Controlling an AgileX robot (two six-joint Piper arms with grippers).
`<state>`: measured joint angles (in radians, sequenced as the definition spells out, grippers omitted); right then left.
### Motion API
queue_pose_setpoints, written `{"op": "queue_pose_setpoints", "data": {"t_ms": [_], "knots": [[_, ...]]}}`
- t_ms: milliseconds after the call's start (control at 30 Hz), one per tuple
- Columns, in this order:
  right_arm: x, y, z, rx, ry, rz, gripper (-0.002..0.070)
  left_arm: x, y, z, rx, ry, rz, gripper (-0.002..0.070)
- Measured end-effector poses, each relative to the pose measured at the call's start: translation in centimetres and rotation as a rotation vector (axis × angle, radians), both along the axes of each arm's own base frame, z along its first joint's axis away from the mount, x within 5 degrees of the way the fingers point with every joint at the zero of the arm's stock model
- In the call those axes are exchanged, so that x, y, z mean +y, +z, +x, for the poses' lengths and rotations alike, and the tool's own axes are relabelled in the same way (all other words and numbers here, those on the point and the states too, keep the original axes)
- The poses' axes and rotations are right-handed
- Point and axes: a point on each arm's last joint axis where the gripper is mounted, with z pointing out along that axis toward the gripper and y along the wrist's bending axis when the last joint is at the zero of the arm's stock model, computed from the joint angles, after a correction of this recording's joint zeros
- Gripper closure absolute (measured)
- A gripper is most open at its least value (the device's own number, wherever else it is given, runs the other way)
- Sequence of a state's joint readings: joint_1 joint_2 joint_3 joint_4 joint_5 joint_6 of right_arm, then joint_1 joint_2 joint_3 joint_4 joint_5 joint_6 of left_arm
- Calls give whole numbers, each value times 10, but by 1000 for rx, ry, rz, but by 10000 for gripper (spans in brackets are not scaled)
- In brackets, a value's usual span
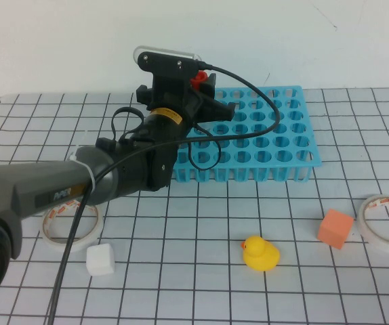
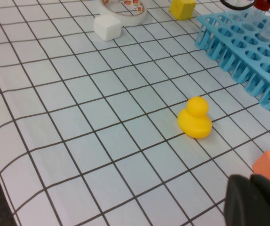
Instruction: Place the test tubes
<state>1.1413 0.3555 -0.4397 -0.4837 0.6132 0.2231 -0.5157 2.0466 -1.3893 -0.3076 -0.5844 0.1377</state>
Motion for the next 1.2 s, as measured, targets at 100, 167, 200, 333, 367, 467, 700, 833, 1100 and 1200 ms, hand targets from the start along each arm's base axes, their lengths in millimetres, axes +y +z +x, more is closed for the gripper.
{"op": "queue_pose_setpoints", "data": {"t_ms": [100, 167, 200, 333, 367, 467, 700, 833, 1100, 1200], "knots": [[0, 0, 0, 0, 0, 0, 678, 0, 0, 0, 4, 3, 4, 421], [0, 0, 0, 0, 0, 0, 678, 0, -1, 0, 4, 0, 23, 421], [0, 0, 0, 0, 0, 0, 678, 0, -1, 0, 4, -1, 31, 421], [0, 0, 0, 0, 0, 0, 678, 0, 2, -1, 9, -8, 48, 421], [0, 0, 0, 0, 0, 0, 678, 0, 3, -1, 7, -9, 54, 421], [0, 0, 0, 0, 0, 0, 678, 0, 4, -3, 18, -15, 68, 421], [0, 0, 0, 0, 0, 0, 678, 0, 3, -5, 72, -36, 91, 422], [0, 0, 0, 0, 0, 0, 678, -1, 2, -5, 82, -40, 98, 423], [0, 0, 0, 0, 0, 0, 678, -2, -4, -5, 94, -51, 125, 424], [0, 0, 0, 0, 0, 0, 678, -2, -4, -5, 92, -54, 131, 386]]}}
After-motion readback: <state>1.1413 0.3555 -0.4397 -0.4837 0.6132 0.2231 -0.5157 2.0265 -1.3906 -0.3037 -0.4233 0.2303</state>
